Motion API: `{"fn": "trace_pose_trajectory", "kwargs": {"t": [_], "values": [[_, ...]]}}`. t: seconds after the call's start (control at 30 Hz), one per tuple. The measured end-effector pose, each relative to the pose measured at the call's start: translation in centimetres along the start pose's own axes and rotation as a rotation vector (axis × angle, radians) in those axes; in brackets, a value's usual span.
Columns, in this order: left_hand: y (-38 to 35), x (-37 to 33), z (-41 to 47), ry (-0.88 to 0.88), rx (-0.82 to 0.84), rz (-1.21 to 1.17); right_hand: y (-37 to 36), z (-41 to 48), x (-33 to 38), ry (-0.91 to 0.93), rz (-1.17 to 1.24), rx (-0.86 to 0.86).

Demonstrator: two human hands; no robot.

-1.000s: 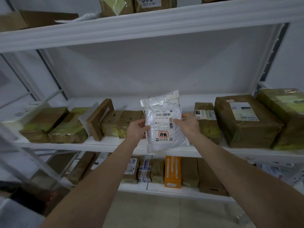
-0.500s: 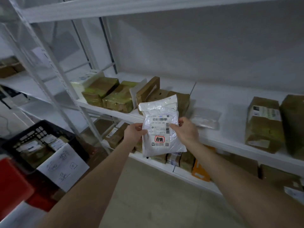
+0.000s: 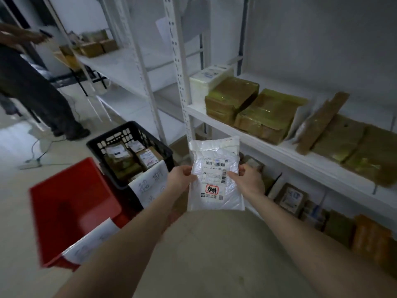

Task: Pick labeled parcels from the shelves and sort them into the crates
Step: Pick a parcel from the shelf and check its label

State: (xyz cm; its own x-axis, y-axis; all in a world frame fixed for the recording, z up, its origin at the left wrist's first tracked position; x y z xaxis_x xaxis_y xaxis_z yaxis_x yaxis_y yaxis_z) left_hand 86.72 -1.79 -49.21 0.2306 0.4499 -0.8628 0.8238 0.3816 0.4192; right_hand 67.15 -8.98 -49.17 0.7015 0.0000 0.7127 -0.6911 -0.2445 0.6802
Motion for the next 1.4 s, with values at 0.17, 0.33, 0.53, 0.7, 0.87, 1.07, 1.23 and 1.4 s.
{"fn": "trace_pose_trajectory", "kwargs": {"t": [0.17, 0.33, 0.53, 0.7, 0.87, 1.07, 1.23, 1.4], "values": [[5.8, 3.7, 3.5, 0.110, -0.074, -0.062, -7.1, 3.0, 5.1, 0.013, -0.058, 0.108], [9.5, 7.0, 7.4, 0.188, -0.135, -0.083, -13.2, 7.3, 8.9, 0.059, -0.086, 0.216], [14.4, 8.8, 15.6, 0.252, -0.272, -0.058, -21.6, 15.3, 14.2, 0.095, -0.047, 0.361], [17.6, 10.3, 22.2, 0.354, -0.368, -0.078, -27.3, 21.3, 18.9, 0.111, -0.073, 0.491], [21.1, 12.3, 26.1, 0.419, -0.485, -0.060, -33.3, 24.4, 23.2, 0.125, -0.134, 0.591], [26.5, 15.6, 29.7, 0.470, -0.566, 0.028, -40.4, 25.0, 27.3, 0.108, -0.032, 0.710], [28.1, 18.3, 33.1, 0.496, -0.388, 0.004, -43.1, 26.5, 28.2, 0.084, -0.141, 0.527], [27.0, 22.0, 35.0, 0.600, -0.155, 0.045, -46.8, 26.6, 26.4, 0.127, -0.471, 0.491]]}}
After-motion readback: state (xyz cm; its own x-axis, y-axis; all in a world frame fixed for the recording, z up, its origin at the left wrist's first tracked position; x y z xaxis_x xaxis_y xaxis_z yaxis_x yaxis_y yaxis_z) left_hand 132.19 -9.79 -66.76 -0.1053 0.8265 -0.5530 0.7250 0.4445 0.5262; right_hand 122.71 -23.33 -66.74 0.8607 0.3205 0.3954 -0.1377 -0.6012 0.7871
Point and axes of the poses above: each hand's wrist, its own z-axis towards the middle knuckle, its own y-axis out of the back of the hand, x = y × z, the point moved 1 cm from there along z, towards the middle knuckle, and after that the axes turned 5 degrees about -z, right-handed, at the moved point
